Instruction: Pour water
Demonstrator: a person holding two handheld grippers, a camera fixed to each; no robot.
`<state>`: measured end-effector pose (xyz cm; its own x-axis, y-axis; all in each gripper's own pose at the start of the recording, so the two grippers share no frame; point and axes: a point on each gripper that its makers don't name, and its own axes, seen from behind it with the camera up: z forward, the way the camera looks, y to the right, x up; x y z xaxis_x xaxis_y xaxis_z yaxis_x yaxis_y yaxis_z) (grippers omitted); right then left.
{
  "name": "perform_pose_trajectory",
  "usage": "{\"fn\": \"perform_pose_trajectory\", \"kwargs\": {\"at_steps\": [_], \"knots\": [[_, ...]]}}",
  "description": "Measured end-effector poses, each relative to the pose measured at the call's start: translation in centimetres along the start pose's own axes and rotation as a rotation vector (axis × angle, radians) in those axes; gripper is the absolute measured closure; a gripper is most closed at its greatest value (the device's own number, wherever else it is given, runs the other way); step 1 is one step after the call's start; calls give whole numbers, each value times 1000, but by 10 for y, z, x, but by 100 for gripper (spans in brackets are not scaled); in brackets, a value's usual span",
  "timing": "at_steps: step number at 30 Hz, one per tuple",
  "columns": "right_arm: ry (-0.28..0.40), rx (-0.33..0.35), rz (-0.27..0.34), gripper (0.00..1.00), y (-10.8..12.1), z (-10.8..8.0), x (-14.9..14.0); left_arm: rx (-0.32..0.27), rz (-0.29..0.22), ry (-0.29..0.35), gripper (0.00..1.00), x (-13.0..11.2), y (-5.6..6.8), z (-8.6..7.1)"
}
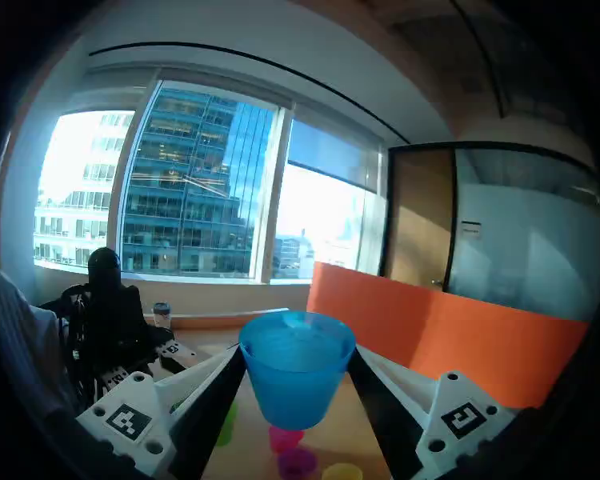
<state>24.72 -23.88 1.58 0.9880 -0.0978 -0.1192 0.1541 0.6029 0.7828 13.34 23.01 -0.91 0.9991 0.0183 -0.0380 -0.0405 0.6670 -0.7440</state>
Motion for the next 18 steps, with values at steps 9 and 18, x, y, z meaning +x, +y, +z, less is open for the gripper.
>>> {"fn": "perform_pose_trajectory", "kwargs": {"at_steps": [9,18], "knots": [[-21,-18,-6,10,7,-10,-15,28,0,-11,14,-5,-10,-6],[-52,-49,-2,10,16,-27,-48,64,0,-55,14,-27,-23,-13]]}}
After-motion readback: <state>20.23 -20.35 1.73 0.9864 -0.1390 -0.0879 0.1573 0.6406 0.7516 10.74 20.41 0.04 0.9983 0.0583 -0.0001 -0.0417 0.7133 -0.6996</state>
